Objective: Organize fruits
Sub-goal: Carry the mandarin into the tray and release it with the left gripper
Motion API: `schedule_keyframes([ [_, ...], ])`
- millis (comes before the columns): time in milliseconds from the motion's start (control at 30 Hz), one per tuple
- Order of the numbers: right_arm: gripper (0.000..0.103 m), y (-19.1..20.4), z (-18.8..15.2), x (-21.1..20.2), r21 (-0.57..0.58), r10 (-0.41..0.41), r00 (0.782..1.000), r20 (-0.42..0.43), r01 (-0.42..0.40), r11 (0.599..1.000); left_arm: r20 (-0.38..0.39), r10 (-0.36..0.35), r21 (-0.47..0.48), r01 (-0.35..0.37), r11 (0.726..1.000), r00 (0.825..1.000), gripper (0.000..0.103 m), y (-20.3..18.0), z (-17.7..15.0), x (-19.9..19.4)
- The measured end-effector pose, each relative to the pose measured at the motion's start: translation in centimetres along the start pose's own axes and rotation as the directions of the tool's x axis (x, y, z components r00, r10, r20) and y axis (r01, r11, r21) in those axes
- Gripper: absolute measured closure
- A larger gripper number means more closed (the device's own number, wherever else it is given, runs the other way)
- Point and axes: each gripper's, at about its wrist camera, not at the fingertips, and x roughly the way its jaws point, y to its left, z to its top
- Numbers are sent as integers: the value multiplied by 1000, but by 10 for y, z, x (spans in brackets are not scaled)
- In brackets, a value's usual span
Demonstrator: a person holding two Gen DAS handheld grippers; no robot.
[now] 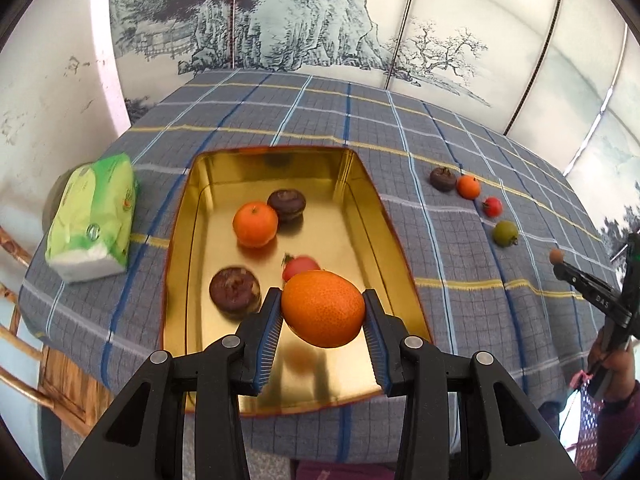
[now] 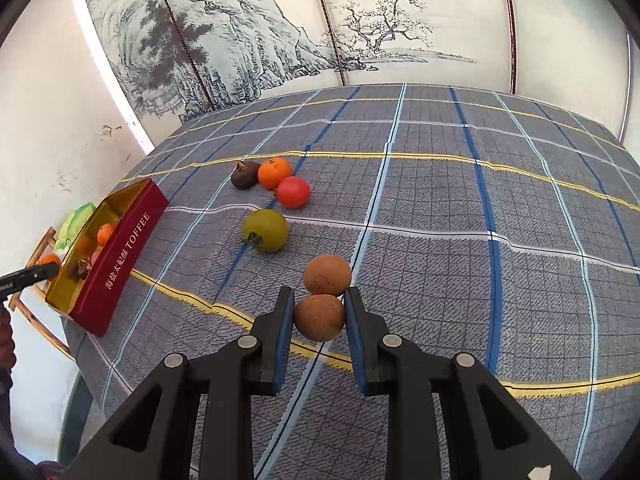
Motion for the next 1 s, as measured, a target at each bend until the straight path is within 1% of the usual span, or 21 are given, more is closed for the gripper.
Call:
schedule_keyframes([
  [167, 80, 1, 1, -1, 2, -2, 1000, 1, 2, 1000, 16, 2, 14, -2, 1000, 1000, 62, -3, 19, 16],
  [367, 80, -1, 3, -3, 4, -5, 1000, 2, 5, 1000, -11, 18, 20, -18, 1000, 1000, 62, 0, 37, 44],
  [667, 80, -4, 4, -4, 5, -6, 1000, 4, 6, 1000, -52, 36, 32, -34, 999, 998, 62, -3, 45, 73],
  [1000, 80, -4, 5, -5, 5, -6, 1000, 4, 6, 1000, -64, 56, 68, -52, 996, 996, 62, -12, 50, 87],
])
